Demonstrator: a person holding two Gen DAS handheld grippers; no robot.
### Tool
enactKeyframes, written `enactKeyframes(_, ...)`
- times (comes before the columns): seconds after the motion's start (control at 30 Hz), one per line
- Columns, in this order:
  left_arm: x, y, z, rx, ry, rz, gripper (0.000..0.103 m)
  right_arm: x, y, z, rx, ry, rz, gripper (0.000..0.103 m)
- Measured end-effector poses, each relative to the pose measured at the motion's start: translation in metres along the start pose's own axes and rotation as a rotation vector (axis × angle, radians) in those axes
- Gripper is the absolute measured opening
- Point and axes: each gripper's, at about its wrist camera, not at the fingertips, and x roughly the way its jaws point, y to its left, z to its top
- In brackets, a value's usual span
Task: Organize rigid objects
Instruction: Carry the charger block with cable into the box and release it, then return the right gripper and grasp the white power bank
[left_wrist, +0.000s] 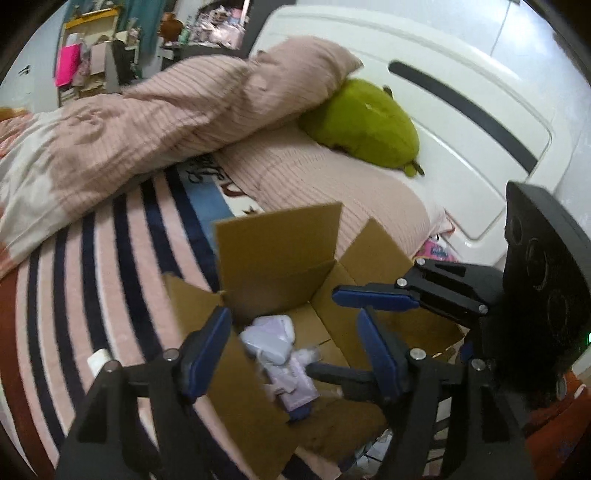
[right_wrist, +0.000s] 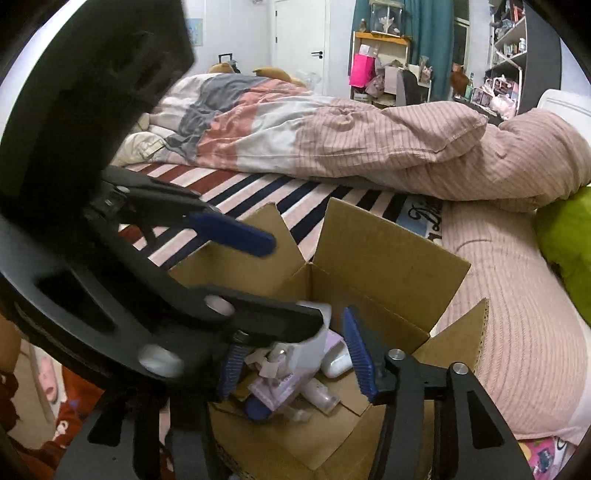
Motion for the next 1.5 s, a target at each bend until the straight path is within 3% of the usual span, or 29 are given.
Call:
enactKeyframes(0.1, -0.030, 0.013, -0.007, -0.009, -0.050, 0.035, 0.068, -0.010, 0.013, 0.008, 0.018, -0.062, 0.043, 0.049)
enactKeyframes(0.23, -0.074, 0.036, -0.028, -0.026, -0.108, 0.184, 0.076, -0.005, 0.049, 0.026, -0.051, -0.087, 0.082, 0.053)
enactKeyframes(0.37, -0.110, 0.079, -0.061, -0.095, -0.145, 0.281, 0.076, 0.019, 0.094, 0.041, -0.107, -0.060, 0.160, 0.053)
enactKeyframes(0.57, -0.131, 0.146, -0.116, -0.178, -0.143, 0.402, 0.076, 0.080, 0.157, 0.052, -0.144, 0.031, 0.237, 0.053)
enactKeyframes(0.7, -0.127, 0.185, -0.149, -0.222, -0.131, 0.416, 0.076, 0.125, 0.177, 0.049, -0.125, 0.089, 0.230, 0.053)
enactKeyframes(0.8, -0.116, 0.203, -0.165, -0.248, -0.123, 0.408, 0.076, 0.157, 0.179, 0.040, -0.081, 0.099, 0.140, 0.054)
enactKeyframes(0.97, -0.094, 0.233, -0.187, -0.301, -0.091, 0.368, 0.076, 0.214, 0.149, 0.028, 0.075, 0.144, -0.021, 0.054)
enactKeyframes(1.1, -0.084, 0.245, -0.196, -0.319, -0.072, 0.363, 0.076, 0.235, 0.132, 0.022, 0.145, 0.157, -0.066, 0.053)
enactKeyframes(1.17, -0.083, 0.247, -0.198, -0.326, -0.071, 0.354, 0.076, 0.238, 0.133, 0.022, 0.127, 0.152, -0.080, 0.051)
enactKeyframes(1.23, -0.083, 0.247, -0.198, -0.325, -0.070, 0.357, 0.076, 0.238, 0.134, 0.022, 0.100, 0.147, -0.090, 0.038)
enactKeyframes(1.4, -0.089, 0.242, -0.197, -0.335, -0.074, 0.352, 0.076, 0.237, 0.144, 0.027, 0.048, 0.143, -0.072, 0.031)
enactKeyframes(1.5, -0.096, 0.231, -0.195, -0.335, -0.081, 0.350, 0.076, 0.229, 0.147, 0.025, 0.045, 0.142, 0.000, 0.031)
